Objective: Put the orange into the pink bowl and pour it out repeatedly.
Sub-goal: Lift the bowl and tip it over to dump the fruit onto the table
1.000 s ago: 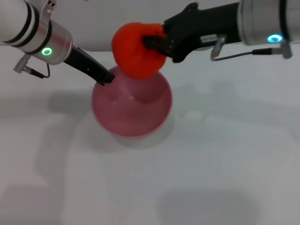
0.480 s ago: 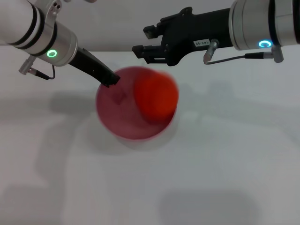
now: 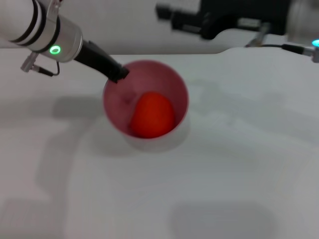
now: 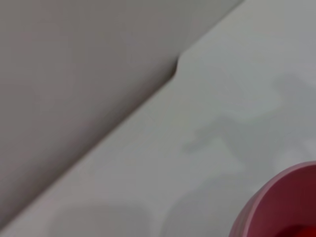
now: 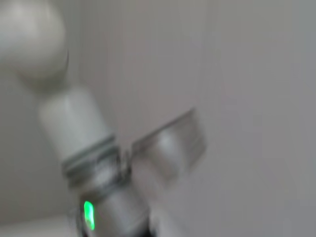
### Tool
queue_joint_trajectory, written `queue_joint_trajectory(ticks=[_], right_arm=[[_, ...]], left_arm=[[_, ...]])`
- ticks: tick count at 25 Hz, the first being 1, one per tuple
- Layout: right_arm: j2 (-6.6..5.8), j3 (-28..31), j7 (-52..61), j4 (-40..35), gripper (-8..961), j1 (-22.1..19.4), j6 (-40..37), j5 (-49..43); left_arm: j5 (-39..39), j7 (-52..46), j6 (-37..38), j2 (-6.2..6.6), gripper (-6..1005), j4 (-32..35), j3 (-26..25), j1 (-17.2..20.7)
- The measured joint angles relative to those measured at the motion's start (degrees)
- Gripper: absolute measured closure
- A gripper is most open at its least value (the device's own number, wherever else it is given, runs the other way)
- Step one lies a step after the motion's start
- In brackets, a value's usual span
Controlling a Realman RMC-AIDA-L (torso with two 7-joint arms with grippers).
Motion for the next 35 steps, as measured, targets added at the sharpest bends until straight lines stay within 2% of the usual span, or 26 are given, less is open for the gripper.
queue_joint_trajectory(ticks=[2,3,6,7,9,12,14,16,19,22,26,28,29,30,35], right_arm=[[-0.38,1.02,-12.70,4.85,411,-2.88,-0.53,14.42],[-0.59,1.60,-18.21,7.84,411,-3.91,-1.67,21.47],[-0.87,4.61,-32.78,17.52,410,-6.21,-9.87,40.36],[-0.85,6.06,-36.74,20.68,410,-6.75,-13.31,44.41],[-0.65,8.46,-42.50,25.83,410,-7.84,-19.35,50.12],[-0.52,10.05,-48.19,30.86,410,-9.75,-23.36,56.87],[-0.55,10.49,-51.31,34.68,410,-11.10,-26.06,62.47],[-0.57,10.76,-51.74,35.68,409,-11.19,-26.69,63.38],[-0.59,12.04,-52.96,39.01,409,-10.87,-28.87,65.68],[-0.58,12.19,-53.04,39.41,409,-10.52,-29.08,66.04],[-0.62,12.16,-52.96,39.48,409,-9.32,-29.19,66.10],[-0.66,11.97,-52.83,39.42,410,-8.73,-29.24,66.11],[-0.66,11.77,-52.78,39.32,410,-8.20,-29.24,66.12],[-0.66,11.77,-52.78,39.32,410,-8.20,-29.24,66.12],[-0.65,11.58,-51.79,39.19,410,-6.99,-29.15,65.69]], left_arm=[[-0.54,0.23,-0.82,-0.03,955,1.05,0.75,0.50],[-2.06,0.70,-2.71,0.03,955,3.57,3.06,1.88],[-3.30,1.42,-4.94,0.06,955,6.51,5.65,3.56],[-3.30,1.42,-4.94,0.06,955,6.51,5.65,3.56],[-3.79,3.24,-14.83,0.10,955,13.23,14.76,9.02],[-3.65,3.59,-16.61,0.14,955,13.96,16.16,9.91],[-2.80,6.03,-24.38,0.10,955,15.80,20.64,13.58],[-2.66,6.42,-26.07,0.10,956,15.91,21.50,14.32],[-2.09,8.82,-34.78,0.11,956,16.85,25.43,18.19],[-1.93,12.38,-47.49,0.12,956,18.49,31.38,23.75],[-1.92,18.67,-62.69,0.12,956,18.22,39.09,28.66],[-1.92,22.48,-70.05,0.14,956,16.83,43.20,30.14],[-1.92,25.94,-77.36,0.06,956,14.54,46.82,30.92],[-1.92,25.94,-77.36,0.06,956,14.54,46.82,30.92],[-1.92,28.82,-96.68,0.06,956,6.95,54.14,31.12]])
